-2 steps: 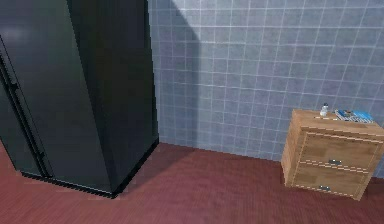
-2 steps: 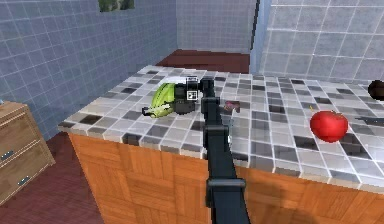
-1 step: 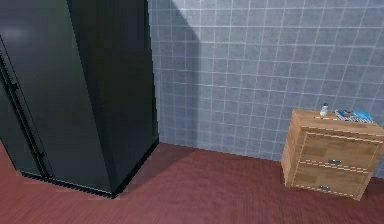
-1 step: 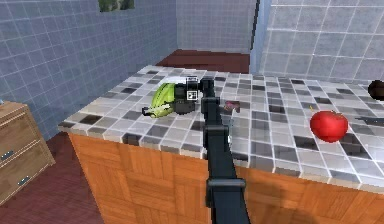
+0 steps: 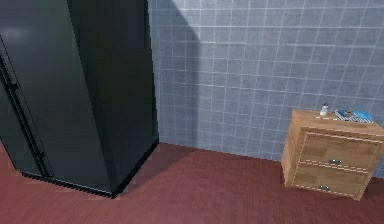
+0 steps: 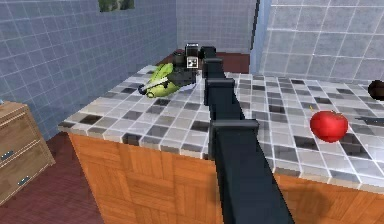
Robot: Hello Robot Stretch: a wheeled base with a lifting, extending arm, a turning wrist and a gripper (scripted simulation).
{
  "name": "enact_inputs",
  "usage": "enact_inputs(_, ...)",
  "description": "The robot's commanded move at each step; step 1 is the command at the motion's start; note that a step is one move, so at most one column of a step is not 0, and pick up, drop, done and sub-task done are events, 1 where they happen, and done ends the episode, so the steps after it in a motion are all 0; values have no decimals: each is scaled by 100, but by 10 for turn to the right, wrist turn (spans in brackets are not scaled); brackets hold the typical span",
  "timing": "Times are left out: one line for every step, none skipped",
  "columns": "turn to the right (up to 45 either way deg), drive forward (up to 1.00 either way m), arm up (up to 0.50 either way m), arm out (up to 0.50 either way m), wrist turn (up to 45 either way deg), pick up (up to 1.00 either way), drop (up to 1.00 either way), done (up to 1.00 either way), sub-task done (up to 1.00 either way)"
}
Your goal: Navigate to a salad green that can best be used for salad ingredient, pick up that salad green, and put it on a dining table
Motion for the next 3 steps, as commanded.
enact_inputs(0,0,0,0,-450,0,0,0,0)
enact_inputs(0,0,0,0,-450,0,0,0,0)
enact_inputs(0,0,0,0,-30,0,0,0,0)
